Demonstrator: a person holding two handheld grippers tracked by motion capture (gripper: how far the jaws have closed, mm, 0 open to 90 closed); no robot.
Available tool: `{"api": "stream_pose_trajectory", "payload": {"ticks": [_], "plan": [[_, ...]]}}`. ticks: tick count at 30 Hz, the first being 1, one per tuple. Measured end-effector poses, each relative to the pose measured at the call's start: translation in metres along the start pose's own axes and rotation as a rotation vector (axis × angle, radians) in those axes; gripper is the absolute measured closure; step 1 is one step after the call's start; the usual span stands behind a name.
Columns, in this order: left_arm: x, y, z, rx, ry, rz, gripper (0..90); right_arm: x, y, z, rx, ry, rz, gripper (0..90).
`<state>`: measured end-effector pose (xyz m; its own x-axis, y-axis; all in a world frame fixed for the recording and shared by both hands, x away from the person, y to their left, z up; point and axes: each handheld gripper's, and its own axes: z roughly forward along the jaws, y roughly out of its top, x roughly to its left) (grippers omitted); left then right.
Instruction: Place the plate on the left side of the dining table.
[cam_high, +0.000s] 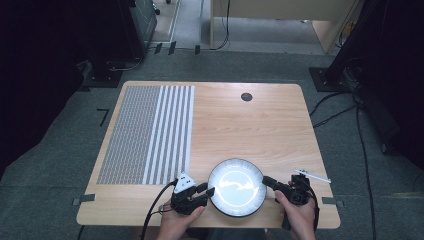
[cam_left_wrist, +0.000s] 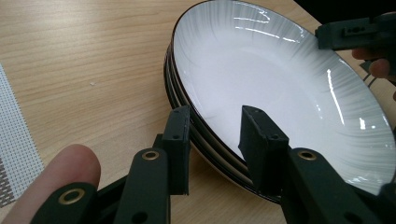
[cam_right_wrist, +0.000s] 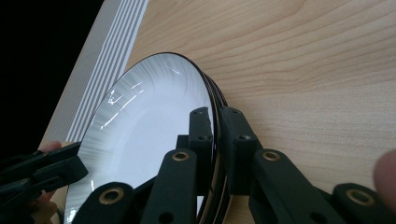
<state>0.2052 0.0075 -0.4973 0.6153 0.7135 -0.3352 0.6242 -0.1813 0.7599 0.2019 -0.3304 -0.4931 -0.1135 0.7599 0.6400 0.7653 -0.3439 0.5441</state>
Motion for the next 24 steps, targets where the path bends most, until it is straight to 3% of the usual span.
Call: {"api": "stream_pose_trajectory", "payload": {"ticks": [1,2,4,13,19,20,24], "plan": [[0.0,0.0,0.0,0.002,0.003,0.001,64.8,0.0,0.0,0.0,0.0,-0.001,-0.002,84.2],[0.0,0.0,0.0,-0.001,0.004,0.003,65.8,0.001,-0.001,0.003,0.024,0.036,0.02,82.7],[0.0,0.0,0.0,-0.001,0.001,0.002,66.0,0.0,-0.001,0.004,0.015,0.043,0.037,82.9],[0.0,0.0,0.0,-0.005,0.003,0.0,65.7,0.001,-0.002,0.007,0.003,0.034,0.061,83.9],[0.003,0.002,-0.003,-0.018,-0.001,-0.014,64.8,0.0,-0.004,0.009,-0.003,0.037,0.11,84.8],[0.004,0.004,-0.005,-0.03,-0.001,-0.023,64.5,-0.002,-0.006,0.012,0.012,0.054,0.151,85.0],[0.006,0.005,-0.006,-0.027,-0.007,-0.024,64.6,-0.003,-0.008,0.014,0.013,0.064,0.166,85.0]]}}
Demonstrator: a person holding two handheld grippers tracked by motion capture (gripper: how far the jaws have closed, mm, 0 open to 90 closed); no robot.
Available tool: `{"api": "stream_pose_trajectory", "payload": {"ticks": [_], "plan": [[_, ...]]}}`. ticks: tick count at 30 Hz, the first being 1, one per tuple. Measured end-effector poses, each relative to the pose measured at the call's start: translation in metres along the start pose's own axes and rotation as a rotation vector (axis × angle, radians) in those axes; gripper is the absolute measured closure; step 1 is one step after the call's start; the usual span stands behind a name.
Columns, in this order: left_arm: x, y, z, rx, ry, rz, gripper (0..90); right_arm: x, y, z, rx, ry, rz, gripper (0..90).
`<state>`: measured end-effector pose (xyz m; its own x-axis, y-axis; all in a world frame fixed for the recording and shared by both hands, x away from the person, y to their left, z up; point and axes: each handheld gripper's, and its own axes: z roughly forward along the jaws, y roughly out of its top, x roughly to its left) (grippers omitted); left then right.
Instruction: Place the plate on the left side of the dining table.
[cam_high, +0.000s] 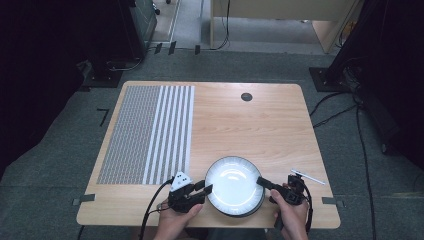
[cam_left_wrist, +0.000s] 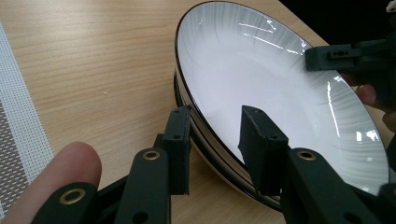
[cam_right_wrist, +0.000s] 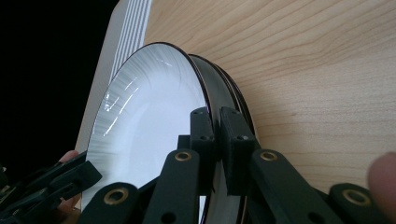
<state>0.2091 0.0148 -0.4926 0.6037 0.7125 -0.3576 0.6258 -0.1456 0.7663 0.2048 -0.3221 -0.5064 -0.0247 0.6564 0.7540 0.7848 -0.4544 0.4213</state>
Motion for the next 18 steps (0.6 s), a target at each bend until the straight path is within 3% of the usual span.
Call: {"api": "stream_pose_trajectory", "payload": {"ticks": [14,18], "plan": [[0.001,0.003,-0.006,-0.009,0.011,0.0,66.3,0.004,-0.002,-0.001,-0.001,0.03,0.011,84.7],[0.003,0.006,-0.01,-0.019,-0.004,-0.022,66.7,0.007,-0.002,-0.003,-0.008,0.038,0.011,84.5]]}}
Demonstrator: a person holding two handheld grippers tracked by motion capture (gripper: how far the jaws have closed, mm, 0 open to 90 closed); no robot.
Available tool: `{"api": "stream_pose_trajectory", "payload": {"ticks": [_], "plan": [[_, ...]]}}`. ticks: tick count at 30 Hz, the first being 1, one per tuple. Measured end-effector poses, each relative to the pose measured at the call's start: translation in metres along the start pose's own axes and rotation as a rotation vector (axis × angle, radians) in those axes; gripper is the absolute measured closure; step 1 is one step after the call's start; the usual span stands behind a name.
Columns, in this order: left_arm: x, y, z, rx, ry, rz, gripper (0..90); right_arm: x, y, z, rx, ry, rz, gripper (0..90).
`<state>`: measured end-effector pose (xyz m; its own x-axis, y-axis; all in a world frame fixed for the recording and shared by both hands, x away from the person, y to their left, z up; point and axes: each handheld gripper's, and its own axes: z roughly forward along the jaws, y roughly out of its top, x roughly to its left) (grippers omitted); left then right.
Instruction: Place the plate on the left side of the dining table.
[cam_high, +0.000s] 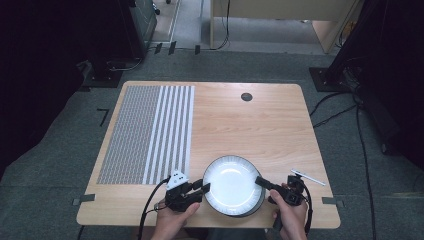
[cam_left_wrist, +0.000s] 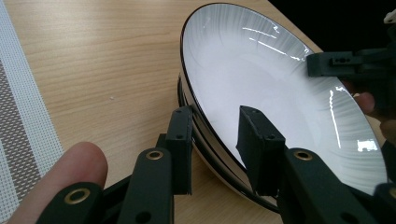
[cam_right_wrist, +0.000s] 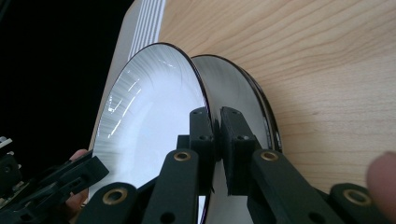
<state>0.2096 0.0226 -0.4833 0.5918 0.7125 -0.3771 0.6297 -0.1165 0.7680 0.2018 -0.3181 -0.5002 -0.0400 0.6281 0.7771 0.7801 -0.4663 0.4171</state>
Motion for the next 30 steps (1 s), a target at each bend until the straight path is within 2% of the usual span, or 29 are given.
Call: {"api": "stream_pose_trajectory", "payload": {"ticks": [7,16,20,21,22,30], "plan": [[0.004,0.004,-0.006,-0.015,0.02,-0.01,67.9,0.012,0.002,0.002,-0.002,0.003,-0.014,84.4],[0.016,0.015,-0.021,-0.05,0.072,-0.047,70.4,0.034,0.007,0.018,0.012,0.011,-0.035,84.5],[0.025,0.021,-0.03,-0.066,0.101,-0.067,71.6,0.049,0.013,0.028,0.02,0.011,-0.058,84.5],[0.028,0.024,-0.035,-0.076,0.108,-0.075,72.0,0.056,0.016,0.033,0.026,0.015,-0.069,84.5],[0.028,0.024,-0.035,-0.076,0.108,-0.075,72.0,0.056,0.016,0.033,0.026,0.015,-0.069,84.5],[0.048,0.039,-0.052,-0.118,0.153,-0.107,73.2,0.085,0.029,0.062,0.064,0.041,-0.077,84.6]]}}
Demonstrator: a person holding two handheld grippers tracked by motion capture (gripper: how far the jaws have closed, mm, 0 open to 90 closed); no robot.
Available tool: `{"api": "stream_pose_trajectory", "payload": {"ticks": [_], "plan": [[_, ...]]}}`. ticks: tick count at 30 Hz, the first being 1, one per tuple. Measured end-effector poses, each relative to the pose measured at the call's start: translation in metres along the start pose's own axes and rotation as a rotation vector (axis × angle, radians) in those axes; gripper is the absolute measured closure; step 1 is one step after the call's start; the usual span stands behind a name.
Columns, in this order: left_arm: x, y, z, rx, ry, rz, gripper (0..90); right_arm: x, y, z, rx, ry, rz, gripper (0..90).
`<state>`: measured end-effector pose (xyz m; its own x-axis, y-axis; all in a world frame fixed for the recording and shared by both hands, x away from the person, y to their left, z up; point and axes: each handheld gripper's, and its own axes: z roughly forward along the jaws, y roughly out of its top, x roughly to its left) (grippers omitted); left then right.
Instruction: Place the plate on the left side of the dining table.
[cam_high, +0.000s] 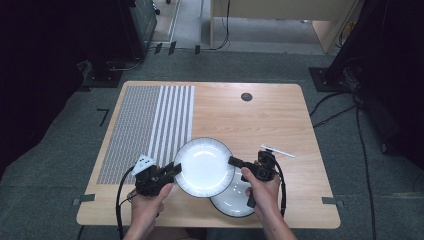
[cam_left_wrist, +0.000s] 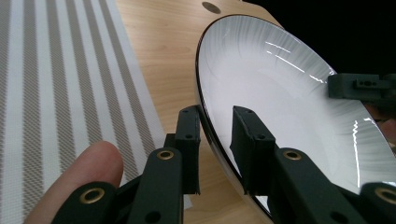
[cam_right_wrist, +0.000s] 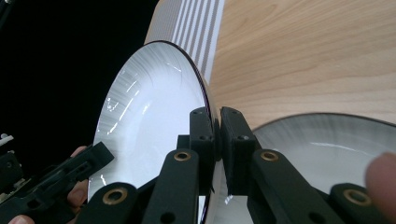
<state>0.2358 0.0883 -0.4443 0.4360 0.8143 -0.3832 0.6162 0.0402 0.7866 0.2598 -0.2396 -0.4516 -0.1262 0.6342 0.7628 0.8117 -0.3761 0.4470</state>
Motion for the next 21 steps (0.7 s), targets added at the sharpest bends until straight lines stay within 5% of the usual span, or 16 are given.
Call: {"api": "stream_pose_trajectory", "payload": {"ticks": [21], "plan": [[0.063,0.034,-0.017,-0.025,0.095,-0.082,76.1,0.047,0.025,0.072,0.056,0.014,-0.031,84.5]]}}
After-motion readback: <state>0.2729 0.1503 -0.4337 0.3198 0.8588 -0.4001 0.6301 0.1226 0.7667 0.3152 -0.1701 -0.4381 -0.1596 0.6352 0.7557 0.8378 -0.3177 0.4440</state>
